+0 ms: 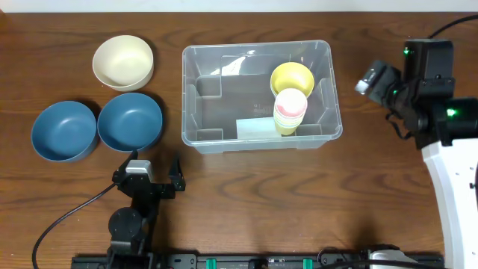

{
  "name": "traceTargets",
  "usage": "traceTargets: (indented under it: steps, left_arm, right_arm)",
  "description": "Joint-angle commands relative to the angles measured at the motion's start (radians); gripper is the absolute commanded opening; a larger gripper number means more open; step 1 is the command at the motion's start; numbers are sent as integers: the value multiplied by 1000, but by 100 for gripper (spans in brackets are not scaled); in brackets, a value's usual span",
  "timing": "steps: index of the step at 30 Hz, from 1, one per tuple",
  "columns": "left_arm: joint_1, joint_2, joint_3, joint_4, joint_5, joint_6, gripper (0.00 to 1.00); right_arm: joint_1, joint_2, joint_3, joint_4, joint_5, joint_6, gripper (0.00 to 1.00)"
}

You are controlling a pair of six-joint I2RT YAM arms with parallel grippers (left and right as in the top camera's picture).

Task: Pack container
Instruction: 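Release the pink cup and retract the right arm to the side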

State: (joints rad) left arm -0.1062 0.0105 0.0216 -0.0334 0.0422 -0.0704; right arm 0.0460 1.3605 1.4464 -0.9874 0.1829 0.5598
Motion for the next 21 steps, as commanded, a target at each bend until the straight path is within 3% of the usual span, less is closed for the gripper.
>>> traceTargets:
  steps: [1,11,18,21]
  left_arm:
    - [5,-5,-18,-37,-21,14,98]
    - [5,-5,-18,-32,-34,14,98]
    - [5,-5,-11,-34,20,4,98]
    - [5,-4,29,-85,84,-75,98]
  right_arm:
    - [-55,32,3,-11,88,1,99]
    - [-236,54,3,-26,28,9,99]
    - [-248,53,3,-27,-7,8,99]
    - [-248,53,3,-27,-7,8,99]
